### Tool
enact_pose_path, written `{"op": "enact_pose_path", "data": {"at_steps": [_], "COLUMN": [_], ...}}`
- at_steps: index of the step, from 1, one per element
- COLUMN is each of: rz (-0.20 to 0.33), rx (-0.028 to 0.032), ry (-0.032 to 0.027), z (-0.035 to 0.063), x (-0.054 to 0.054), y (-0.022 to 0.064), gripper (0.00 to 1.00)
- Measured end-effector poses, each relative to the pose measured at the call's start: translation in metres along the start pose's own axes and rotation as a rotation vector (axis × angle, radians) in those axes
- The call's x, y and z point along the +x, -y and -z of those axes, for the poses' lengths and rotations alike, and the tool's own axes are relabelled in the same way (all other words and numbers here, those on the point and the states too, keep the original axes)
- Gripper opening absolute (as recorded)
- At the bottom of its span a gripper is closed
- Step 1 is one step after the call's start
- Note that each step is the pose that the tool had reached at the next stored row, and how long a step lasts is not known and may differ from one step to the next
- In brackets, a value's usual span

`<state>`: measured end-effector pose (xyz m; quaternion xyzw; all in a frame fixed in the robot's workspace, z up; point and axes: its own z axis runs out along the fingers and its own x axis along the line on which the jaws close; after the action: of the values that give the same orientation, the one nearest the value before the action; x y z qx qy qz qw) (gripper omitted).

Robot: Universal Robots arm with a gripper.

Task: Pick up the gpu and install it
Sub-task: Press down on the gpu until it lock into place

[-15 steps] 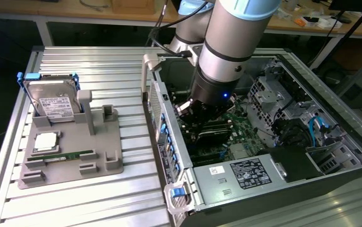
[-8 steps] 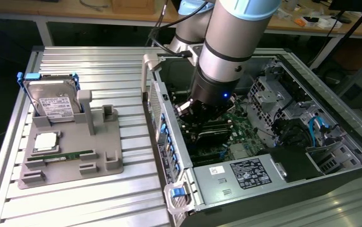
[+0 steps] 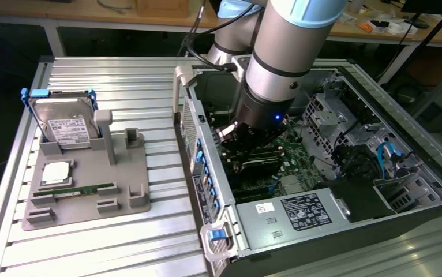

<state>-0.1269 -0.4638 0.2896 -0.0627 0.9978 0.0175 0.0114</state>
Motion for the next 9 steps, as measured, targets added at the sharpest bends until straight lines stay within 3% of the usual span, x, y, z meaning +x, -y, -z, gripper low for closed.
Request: {"op": "enact_pose_path", "data": {"at_steps": [9], "rz": [0.0], "rx": [-0.0016], "ry": [0.0001], "z": [-0.0065], "x": [0.0002], "y": [0.0003], "gripper": [0.11]}}
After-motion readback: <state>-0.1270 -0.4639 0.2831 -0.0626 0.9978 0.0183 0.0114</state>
